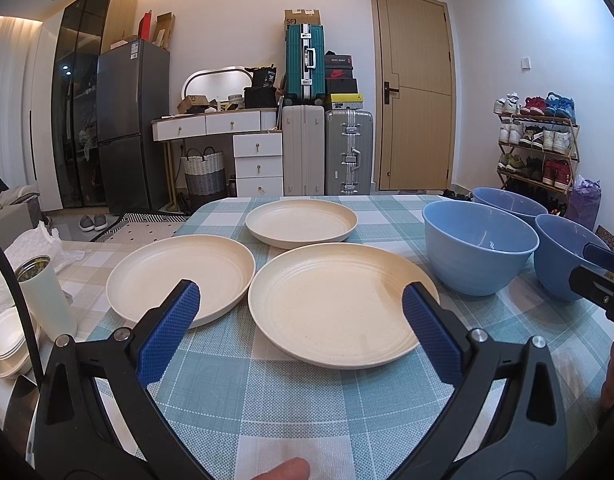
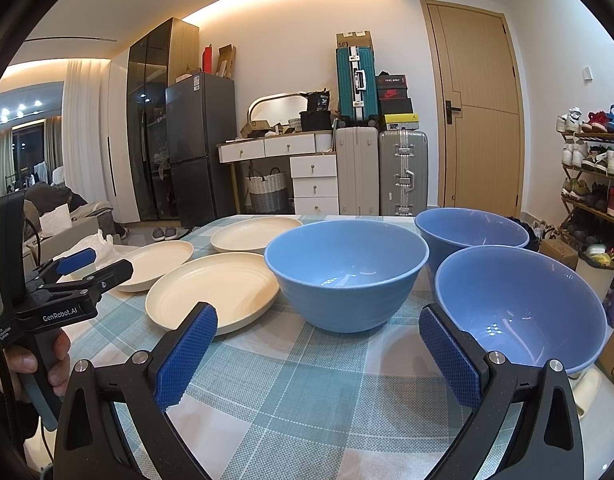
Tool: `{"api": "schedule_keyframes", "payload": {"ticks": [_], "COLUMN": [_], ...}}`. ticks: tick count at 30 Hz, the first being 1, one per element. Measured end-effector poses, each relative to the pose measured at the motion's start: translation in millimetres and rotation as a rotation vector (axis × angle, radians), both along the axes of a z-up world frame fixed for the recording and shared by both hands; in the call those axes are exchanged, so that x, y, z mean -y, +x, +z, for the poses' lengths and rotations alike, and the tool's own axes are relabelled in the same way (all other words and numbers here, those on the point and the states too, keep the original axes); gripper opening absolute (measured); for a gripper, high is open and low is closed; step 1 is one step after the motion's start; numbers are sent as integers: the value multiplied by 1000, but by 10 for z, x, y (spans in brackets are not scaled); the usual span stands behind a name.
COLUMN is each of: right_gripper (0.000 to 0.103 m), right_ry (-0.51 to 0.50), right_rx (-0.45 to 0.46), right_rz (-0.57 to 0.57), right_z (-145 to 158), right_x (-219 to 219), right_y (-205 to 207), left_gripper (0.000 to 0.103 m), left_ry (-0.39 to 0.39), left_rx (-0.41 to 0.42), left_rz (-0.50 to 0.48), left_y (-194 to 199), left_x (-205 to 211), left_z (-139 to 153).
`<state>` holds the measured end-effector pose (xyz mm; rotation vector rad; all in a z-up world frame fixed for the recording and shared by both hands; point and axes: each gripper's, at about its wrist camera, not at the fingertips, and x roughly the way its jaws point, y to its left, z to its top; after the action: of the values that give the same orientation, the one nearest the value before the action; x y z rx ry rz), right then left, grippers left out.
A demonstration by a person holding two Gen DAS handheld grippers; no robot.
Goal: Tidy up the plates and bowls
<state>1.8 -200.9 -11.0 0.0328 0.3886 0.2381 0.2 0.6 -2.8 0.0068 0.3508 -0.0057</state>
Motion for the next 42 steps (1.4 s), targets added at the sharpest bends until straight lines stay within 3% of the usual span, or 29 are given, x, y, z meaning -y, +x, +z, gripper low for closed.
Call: {"api": "schedule_keyframes", "payload": {"ticks": [19,28,42], "right_gripper": [103,103,103], "right_ry": [-8,-48,-62], "right_rx": [-13,-88,-155], "right_rz": [-11,-10,35], "right_z": [11,-21,298], "right_x": [-11,-101,-433], "right_y": [1,113,454], "left_gripper": [101,101,101], "left_ry": [4,1,-16], "left_rx": [-17,-62,-115], "left_rz": [5,-45,-18], "left_y": [12,122,384], "left_x": [-2,68,-137], "left_z": [-24,-17,368]}}
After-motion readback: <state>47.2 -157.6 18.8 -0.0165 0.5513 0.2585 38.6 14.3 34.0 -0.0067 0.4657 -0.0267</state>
